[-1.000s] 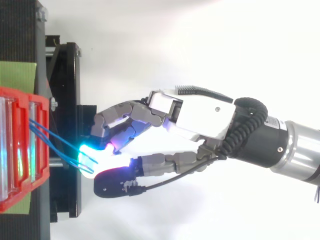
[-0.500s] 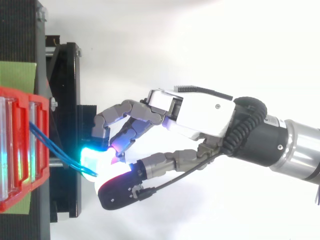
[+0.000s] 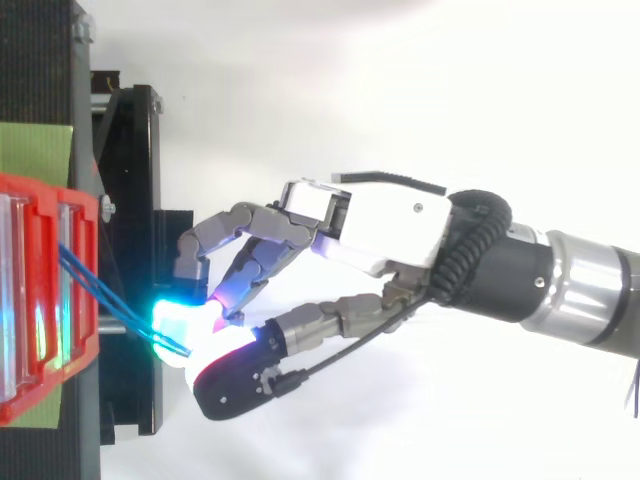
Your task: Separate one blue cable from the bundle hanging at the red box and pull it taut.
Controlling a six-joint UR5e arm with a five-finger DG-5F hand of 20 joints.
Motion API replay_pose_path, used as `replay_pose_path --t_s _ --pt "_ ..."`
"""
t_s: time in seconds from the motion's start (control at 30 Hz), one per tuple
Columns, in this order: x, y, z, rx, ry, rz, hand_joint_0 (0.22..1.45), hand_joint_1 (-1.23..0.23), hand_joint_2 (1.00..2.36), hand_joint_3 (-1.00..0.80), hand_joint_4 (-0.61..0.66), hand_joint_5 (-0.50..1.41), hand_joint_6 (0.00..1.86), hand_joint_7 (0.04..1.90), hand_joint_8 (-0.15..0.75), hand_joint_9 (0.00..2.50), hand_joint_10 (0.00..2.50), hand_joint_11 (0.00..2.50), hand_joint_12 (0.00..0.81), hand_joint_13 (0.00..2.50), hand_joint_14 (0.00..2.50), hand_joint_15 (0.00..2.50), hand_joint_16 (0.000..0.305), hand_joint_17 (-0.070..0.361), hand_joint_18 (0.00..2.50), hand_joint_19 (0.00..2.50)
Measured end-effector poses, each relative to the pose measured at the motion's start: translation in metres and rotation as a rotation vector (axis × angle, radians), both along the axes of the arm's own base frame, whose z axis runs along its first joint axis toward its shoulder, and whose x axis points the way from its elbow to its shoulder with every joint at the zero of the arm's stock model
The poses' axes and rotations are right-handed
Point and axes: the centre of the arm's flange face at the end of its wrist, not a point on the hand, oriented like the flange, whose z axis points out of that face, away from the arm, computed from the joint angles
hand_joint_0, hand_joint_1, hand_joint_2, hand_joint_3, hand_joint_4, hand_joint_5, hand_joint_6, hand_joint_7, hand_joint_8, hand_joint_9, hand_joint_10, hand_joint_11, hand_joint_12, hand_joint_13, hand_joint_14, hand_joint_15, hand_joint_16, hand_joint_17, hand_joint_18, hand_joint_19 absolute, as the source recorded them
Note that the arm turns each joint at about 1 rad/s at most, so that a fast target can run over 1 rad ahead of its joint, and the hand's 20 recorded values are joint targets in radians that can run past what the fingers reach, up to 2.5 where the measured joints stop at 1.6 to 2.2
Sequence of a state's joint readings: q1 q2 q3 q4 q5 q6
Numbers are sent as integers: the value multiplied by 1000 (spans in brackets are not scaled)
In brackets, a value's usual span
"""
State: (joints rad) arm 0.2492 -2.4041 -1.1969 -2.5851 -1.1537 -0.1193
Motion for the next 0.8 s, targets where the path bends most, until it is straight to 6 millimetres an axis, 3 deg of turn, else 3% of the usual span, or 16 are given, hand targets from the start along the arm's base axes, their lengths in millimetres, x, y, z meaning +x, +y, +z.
replay_pose_path --t_s 0.47,0.63,0.8 --pt "5 -3 -2 23 -37 8 576 -637 1006 -442 163 -220 709 995 332 964 25 959 376 1053 23 698 50 112 706 627" --pt "5 -3 -2 25 -42 8 582 -631 1011 -389 169 -218 697 1007 350 910 21 772 377 991 24 601 49 109 704 611" --pt "6 -3 -2 26 -47 9 592 -621 1013 -361 162 -218 695 1016 346 910 23 777 384 968 24 617 49 111 695 630"
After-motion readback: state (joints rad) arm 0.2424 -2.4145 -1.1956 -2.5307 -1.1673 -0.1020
